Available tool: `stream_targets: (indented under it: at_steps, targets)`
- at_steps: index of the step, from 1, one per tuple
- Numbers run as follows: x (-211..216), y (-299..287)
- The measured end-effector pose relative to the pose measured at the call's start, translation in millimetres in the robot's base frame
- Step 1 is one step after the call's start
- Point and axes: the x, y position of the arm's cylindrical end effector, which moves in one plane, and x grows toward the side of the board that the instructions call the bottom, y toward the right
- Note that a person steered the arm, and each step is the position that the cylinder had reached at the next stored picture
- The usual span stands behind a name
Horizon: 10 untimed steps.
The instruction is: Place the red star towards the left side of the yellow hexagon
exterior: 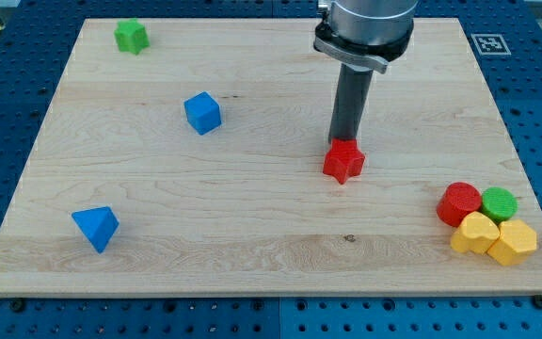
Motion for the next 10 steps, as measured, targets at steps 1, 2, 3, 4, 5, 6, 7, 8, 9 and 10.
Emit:
stream_targets:
  at_steps: [1,2,3,4,5,6,7,8,9,10]
  targets:
    - [2.7,-4.5]
    - [20.7,6.6]
    - [38.5,20.3]
    - [40.6,8.4]
    - [47.3,-4.2]
    - [71.5,-0.1]
    - [82.7,6.7]
    - [82.7,-14.4]
    - [85.8,-32.8]
    - [108.6,-14.2]
